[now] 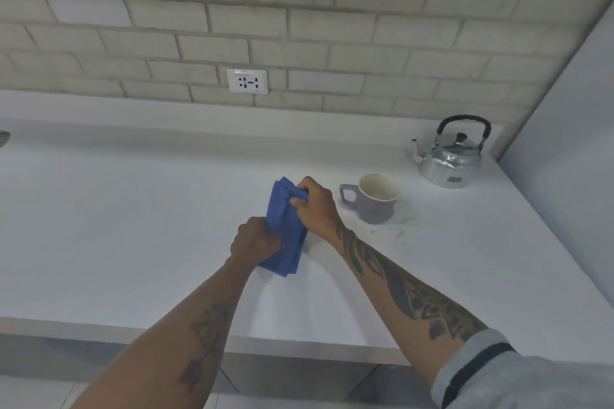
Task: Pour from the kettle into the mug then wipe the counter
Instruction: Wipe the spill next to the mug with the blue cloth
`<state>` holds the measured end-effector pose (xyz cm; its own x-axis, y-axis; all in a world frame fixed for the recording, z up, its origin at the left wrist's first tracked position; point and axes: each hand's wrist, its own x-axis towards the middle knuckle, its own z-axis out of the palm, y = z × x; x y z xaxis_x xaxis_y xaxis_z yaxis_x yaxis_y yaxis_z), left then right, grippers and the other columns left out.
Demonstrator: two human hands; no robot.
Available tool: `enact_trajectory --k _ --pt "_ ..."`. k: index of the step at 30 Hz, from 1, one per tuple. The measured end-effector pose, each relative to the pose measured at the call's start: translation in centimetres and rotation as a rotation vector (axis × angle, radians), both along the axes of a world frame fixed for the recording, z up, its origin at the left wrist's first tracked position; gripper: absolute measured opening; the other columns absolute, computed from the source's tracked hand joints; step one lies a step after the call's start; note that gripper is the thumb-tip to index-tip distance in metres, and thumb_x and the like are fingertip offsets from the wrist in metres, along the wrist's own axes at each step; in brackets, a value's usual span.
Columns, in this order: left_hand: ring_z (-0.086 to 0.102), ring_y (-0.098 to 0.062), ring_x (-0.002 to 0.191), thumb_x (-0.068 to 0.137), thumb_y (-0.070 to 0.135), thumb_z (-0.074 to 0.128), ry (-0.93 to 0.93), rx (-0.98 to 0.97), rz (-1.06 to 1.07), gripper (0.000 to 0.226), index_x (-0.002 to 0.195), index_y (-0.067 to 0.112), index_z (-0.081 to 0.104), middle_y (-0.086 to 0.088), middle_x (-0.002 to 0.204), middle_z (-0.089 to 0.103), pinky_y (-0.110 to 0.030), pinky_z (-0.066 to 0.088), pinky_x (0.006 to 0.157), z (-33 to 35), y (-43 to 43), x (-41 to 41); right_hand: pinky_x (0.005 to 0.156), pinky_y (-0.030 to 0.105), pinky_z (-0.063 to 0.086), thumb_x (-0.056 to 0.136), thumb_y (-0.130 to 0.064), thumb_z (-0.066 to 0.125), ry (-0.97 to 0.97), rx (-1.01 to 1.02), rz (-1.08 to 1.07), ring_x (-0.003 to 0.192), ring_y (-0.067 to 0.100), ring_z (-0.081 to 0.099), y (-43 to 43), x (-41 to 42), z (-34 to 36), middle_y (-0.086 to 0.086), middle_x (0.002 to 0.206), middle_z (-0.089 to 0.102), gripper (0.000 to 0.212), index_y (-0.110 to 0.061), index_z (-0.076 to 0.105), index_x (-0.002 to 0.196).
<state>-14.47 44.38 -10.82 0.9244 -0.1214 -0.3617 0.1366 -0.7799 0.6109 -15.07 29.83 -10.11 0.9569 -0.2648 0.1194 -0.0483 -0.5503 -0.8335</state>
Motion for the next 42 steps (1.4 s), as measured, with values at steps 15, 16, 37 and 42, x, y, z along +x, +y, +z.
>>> enact_trajectory --k 15,16,37,42 --pt "0.07 -0.034 0.095 0.07 0.02 0.083 0.288 -0.239 -0.552 0.044 0.103 -0.003 0.066 -0.021 0.111 0.07 -0.047 0.058 0.087 0.4 -21.4 -10.5 0.07 0.042 0.046 0.072 0.008 0.046 -0.114 -0.155 -0.453 0.078 0.027 0.055 -20.5 -15.3 2.5 0.007 0.081 0.058 0.016 -0.004 0.053 0.08" --pt "0.071 -0.032 0.089 0.071 0.02 0.082 0.31 -0.233 -0.567 0.043 0.104 -0.001 0.065 -0.019 0.109 0.07 -0.044 0.058 0.086 0.0 -22.4 -11.2 0.07 0.042 0.046 0.071 0.008 0.045 -0.082 -0.167 -0.466 0.079 0.028 0.055 -21.4 -15.7 2.1 0.007 0.082 0.058 0.017 -0.005 0.052 0.08" --pt "0.063 -0.011 0.097 0.09 0.034 0.057 -0.424 -0.099 -0.602 0.008 0.095 0.034 0.063 0.015 0.099 0.069 -0.029 0.047 0.078 -2.4 -14.0 -6.3 0.105 0.033 0.035 0.097 -0.018 0.046 0.258 -0.607 -0.313 0.126 0.028 0.046 -20.0 -17.9 -6.5 0.007 0.134 0.05 0.032 -0.003 0.05 0.126" --pt "0.052 -0.005 0.114 0.091 0.031 0.061 -0.555 -0.156 -0.584 0.026 0.116 0.036 0.063 0.022 0.119 0.059 -0.025 0.048 0.084 -6.6 -7.2 -4.5 0.116 0.045 0.032 0.098 -0.051 -0.004 0.445 -0.688 -0.264 0.14 0.035 0.037 -20.5 -19.0 -9.2 0.017 0.15 0.039 0.082 0.005 0.037 0.142"
